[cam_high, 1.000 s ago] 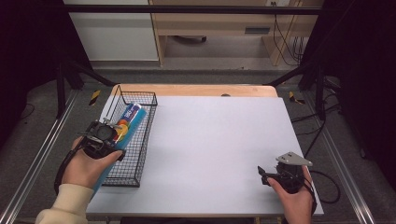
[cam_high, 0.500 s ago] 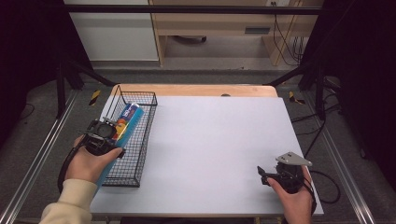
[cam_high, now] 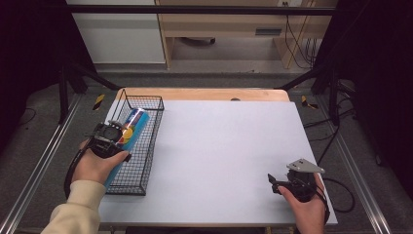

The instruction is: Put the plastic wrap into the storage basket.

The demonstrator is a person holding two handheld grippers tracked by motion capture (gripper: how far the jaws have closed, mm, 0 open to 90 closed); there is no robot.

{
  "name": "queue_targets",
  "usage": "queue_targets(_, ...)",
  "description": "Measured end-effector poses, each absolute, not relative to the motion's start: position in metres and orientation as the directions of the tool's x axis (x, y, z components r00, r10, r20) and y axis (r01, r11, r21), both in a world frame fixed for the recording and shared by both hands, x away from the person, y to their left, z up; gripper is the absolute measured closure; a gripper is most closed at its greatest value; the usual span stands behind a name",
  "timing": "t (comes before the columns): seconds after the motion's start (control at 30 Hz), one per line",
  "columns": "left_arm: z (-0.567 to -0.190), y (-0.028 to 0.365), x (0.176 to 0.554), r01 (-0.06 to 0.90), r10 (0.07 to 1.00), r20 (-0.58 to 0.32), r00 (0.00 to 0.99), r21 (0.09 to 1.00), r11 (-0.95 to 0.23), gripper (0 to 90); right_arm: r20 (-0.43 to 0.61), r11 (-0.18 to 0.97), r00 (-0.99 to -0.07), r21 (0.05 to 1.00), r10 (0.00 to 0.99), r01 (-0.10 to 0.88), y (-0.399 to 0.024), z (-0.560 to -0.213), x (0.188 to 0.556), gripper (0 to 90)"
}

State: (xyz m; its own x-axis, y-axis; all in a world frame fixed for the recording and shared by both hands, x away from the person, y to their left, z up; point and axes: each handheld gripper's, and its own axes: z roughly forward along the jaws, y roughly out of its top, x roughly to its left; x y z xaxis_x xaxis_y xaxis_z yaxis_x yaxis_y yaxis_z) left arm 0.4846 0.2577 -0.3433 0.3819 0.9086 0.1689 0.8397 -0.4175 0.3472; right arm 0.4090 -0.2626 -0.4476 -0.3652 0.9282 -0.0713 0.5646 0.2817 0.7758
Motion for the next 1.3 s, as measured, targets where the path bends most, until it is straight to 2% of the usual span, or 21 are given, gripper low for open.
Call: queue_targets(1.3,-0.371,0.252,0.516,0.890,0.915,0.163,0.368,0.223,-0.397,32.2,-0.076,0.293,-0.377,0.776,0.923,0.559,-0.262,-0.449,0.410,10.3)
